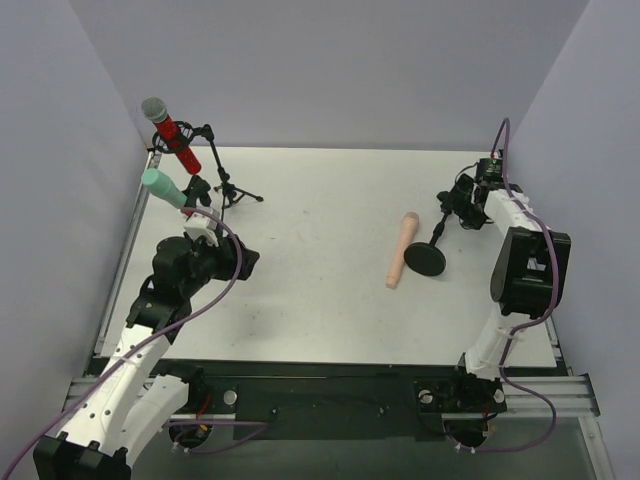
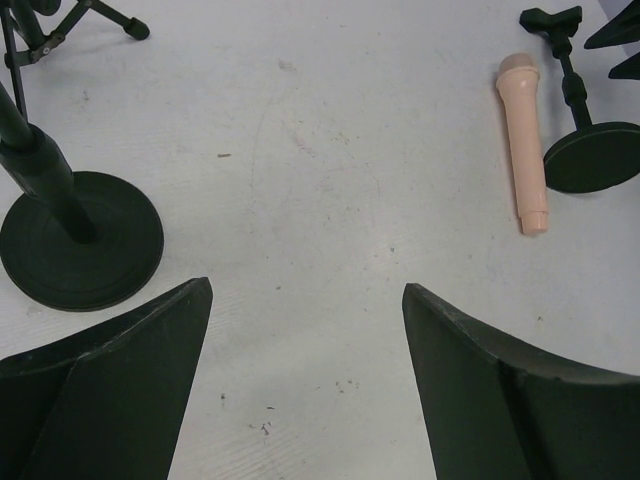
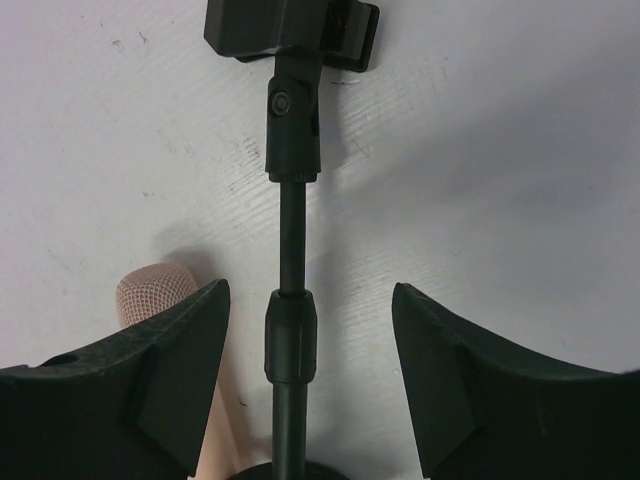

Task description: Attach the microphones to the stand

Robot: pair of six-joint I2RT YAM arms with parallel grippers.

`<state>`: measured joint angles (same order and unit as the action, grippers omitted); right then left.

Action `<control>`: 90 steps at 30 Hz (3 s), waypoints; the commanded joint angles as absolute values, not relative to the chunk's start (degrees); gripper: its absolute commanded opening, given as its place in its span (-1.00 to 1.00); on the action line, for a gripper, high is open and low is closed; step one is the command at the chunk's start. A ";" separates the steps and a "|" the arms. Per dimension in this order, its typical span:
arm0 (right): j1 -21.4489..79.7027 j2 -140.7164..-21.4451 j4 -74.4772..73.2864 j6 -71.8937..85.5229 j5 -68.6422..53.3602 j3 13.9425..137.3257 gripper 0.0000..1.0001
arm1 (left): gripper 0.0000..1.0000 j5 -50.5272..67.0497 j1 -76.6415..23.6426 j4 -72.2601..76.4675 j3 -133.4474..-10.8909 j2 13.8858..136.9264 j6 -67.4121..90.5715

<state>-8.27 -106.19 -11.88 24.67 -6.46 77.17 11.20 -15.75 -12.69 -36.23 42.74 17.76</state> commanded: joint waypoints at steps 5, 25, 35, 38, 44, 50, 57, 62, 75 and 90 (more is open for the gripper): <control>-8.61 -115.73 -17.48 29.00 -11.60 85.68 0.11 | 0.76 12.30 -14.24 -10.99 -37.44 44.21 17.23; -12.03 -116.82 -17.49 29.01 -14.32 87.81 -0.88 | 0.75 12.65 -13.62 -10.20 -36.91 43.24 16.88; -12.84 -92.30 -20.04 7.96 -26.77 82.71 -1.00 | 0.79 21.17 -13.62 -5.46 -35.51 40.17 18.54; -10.38 -85.72 -22.75 0.46 -38.12 82.53 -1.00 | 0.81 29.58 -13.54 2.51 -33.67 39.99 20.74; 11.73 -80.34 -33.31 -16.17 -44.04 86.66 -1.00 | 0.81 39.90 -13.54 20.72 -26.73 38.68 31.28; 31.43 -87.62 -39.72 -22.93 -37.10 96.14 -1.00 | 0.80 37.10 -13.62 14.71 -26.98 34.72 28.05; 36.83 -99.56 -40.69 -24.61 -34.72 107.13 -1.00 | 0.80 30.77 -13.80 5.71 -28.39 32.00 21.44; 37.00 -103.53 -34.47 -21.02 -34.98 107.76 -1.00 | 0.80 29.01 -13.62 4.66 -27.51 30.76 19.43; 37.44 -113.55 -30.59 -17.31 -34.98 111.81 -0.90 | 0.80 26.90 -13.62 3.87 -26.81 29.53 17.93; 37.09 -102.66 -24.17 -20.30 -38.67 90.46 -0.67 | 0.80 26.54 -13.62 3.78 -26.63 29.44 17.58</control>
<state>37.17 -107.87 -24.25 -19.18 -35.59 95.07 26.89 -13.78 3.03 -26.46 29.85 18.41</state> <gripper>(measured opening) 0.156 0.900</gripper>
